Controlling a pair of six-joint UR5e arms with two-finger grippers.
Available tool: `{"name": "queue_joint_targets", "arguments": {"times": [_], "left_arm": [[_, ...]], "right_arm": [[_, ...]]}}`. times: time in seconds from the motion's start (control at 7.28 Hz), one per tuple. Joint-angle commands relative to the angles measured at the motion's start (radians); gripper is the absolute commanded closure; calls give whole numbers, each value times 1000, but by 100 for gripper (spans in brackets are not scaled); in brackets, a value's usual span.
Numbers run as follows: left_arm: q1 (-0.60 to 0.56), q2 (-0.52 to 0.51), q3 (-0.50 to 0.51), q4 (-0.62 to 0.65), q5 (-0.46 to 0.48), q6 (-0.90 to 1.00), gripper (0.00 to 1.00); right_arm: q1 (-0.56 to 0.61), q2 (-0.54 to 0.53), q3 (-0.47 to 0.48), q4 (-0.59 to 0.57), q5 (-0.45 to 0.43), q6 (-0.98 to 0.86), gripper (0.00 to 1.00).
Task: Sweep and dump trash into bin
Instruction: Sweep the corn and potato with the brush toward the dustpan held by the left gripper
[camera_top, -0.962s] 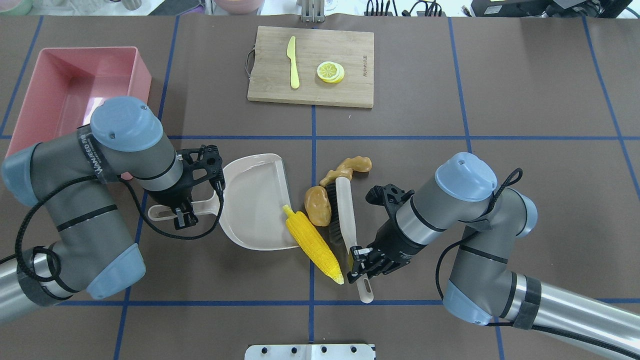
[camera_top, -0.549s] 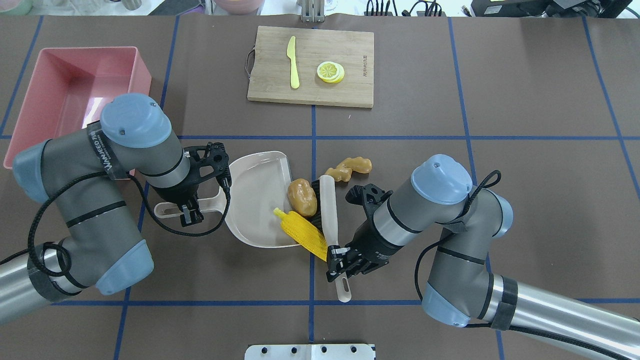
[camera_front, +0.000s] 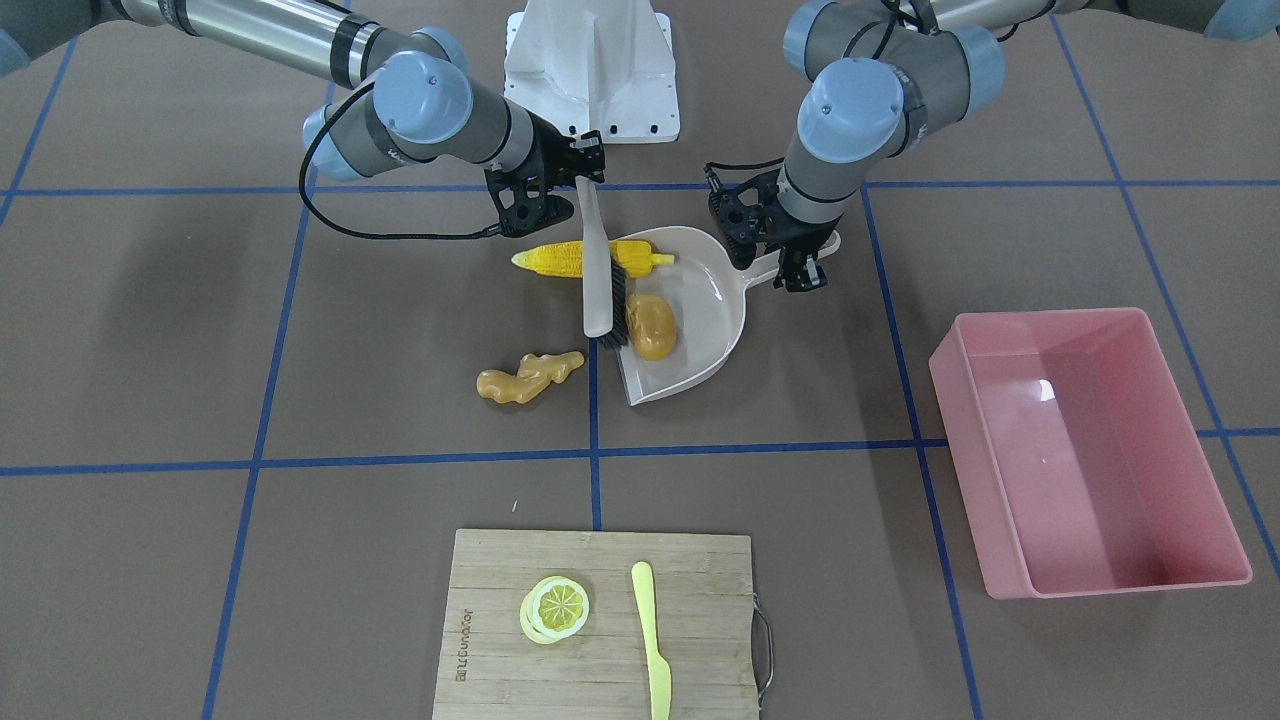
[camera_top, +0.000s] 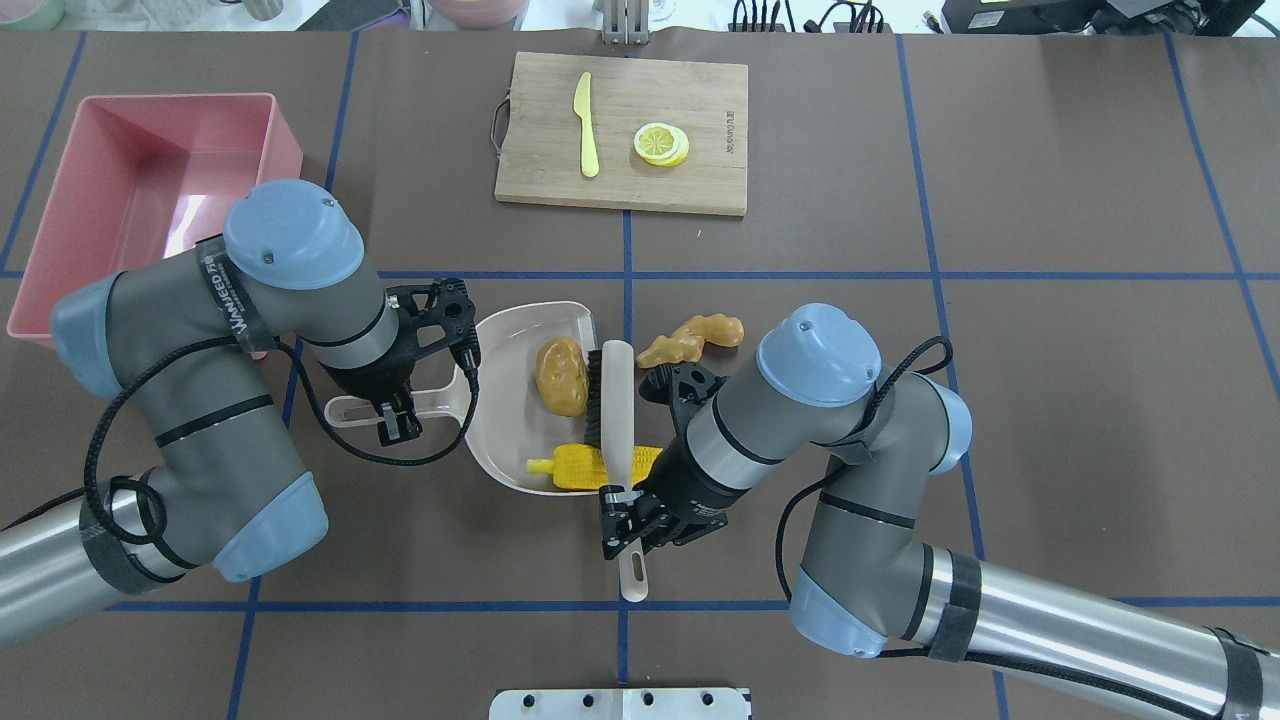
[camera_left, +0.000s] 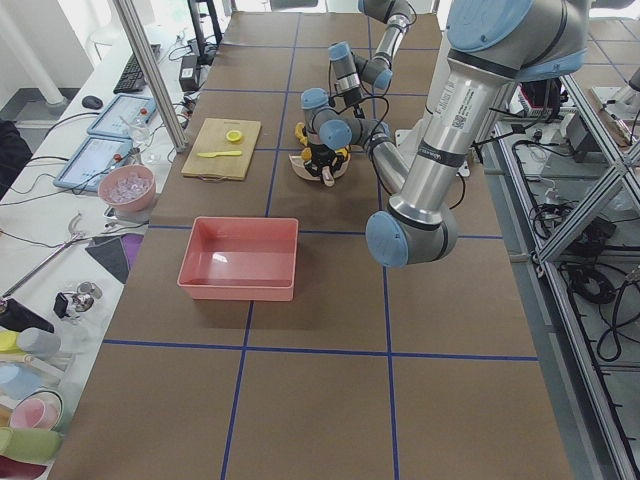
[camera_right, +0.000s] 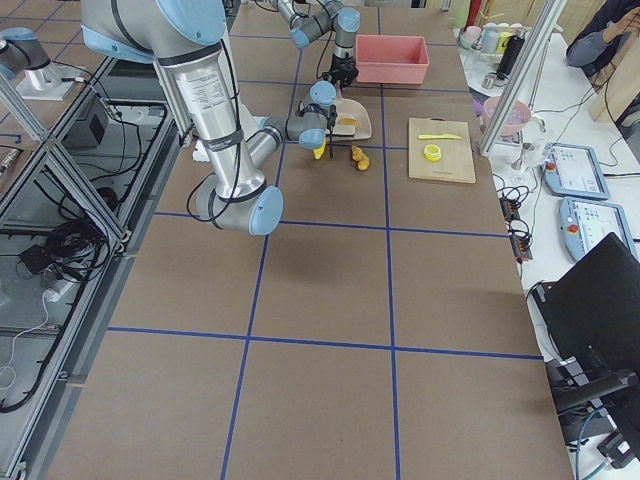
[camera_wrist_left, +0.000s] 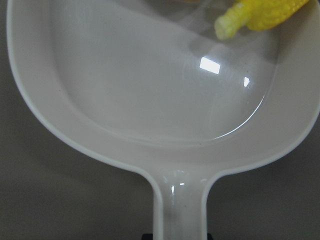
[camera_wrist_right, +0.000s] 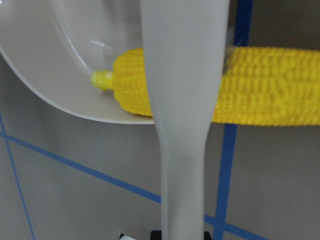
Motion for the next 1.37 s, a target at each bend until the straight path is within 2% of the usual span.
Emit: {"name": "queue_joint_targets", "arguments": {"times": [0.0, 0.27, 0.55, 0.82, 1.24], "left_arm": [[1, -12, 24, -1, 0, 0, 100], [1, -9, 24, -2, 0, 3, 100], [1, -9, 22, -2, 0, 3, 100], [1, -3, 22, -1, -1, 5, 100], [2, -3, 24, -1, -1, 5, 100]], "right_arm": [[-3, 27, 5, -40, -4, 14, 100], [9, 12, 52, -104, 5, 16, 100], [79, -8, 156, -244, 58, 5, 100], [174, -80, 207, -247, 132, -10, 100], [290, -201, 194, -252, 167, -276, 100]]}}
